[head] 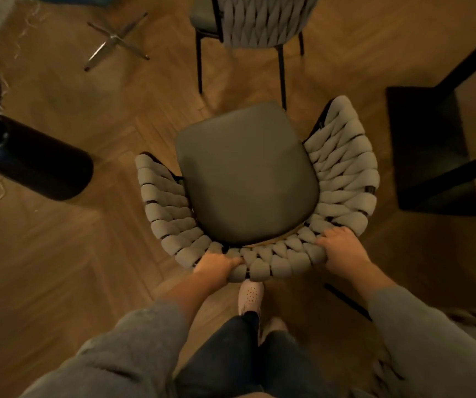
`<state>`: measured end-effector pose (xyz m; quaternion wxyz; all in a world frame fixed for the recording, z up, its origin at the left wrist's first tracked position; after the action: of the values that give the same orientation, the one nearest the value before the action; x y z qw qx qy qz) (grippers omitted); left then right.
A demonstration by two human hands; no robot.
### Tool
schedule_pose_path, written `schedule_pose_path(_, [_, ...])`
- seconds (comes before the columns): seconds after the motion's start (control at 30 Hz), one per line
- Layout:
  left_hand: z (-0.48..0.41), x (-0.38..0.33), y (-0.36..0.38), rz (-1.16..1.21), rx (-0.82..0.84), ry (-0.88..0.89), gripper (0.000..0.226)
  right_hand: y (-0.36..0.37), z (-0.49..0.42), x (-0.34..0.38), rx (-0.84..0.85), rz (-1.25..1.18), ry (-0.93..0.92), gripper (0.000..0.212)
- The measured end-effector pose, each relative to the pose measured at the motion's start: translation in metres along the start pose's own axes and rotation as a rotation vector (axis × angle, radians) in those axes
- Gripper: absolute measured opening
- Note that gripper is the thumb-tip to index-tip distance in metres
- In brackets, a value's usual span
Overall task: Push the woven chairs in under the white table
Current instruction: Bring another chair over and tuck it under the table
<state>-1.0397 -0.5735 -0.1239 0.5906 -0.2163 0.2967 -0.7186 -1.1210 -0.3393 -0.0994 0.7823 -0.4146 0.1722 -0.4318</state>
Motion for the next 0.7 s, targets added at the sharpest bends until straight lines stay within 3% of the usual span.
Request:
schedule_pose_path(0.17, [0.028, 0.013, 0.034, -0.165, 0.037, -0.005, 0.052, 0.027, 0.043, 0.049, 0.056, -0.038, 0.05, 0.036])
schedule_pose_path(0.33, [0.068, 0.003, 0.058, -0.157, 0.018, -0.004, 0.053, 0.064, 0.082, 0.097, 0.101, -0.027, 0.023, 0.037])
schedule_pose_path(0.47, [0.088, -0.018, 0.087, -0.178, -0.005, -0.007, 0.057, 0.095, 0.109, 0.119, 0.13, -0.151, -0.106, 0.048])
schedule_pose_path(0.6, [0.091, -0.024, 0.092, -0.271, 0.031, 0.013, 0.059, 0.115, 0.127, 0.098, 0.278, -0.066, -0.152, 0.078])
schedule_pose_path(0.7, [0.084, -0.021, 0.087, -0.285, 0.03, 0.047, 0.057, 0.118, 0.123, 0.079, 0.27, -0.054, -0.031, 0.059])
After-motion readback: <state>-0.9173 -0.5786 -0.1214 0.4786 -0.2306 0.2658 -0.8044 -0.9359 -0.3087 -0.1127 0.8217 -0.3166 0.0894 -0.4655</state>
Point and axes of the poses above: each hand's wrist, its own z-axis away from the middle knuckle, its own y-axis out of the palm, x = y × z, the point moved 8 cm from there along -z, towards the middle knuckle, and after that the axes turned 5 degrees about -y, right-handed, at the moved point
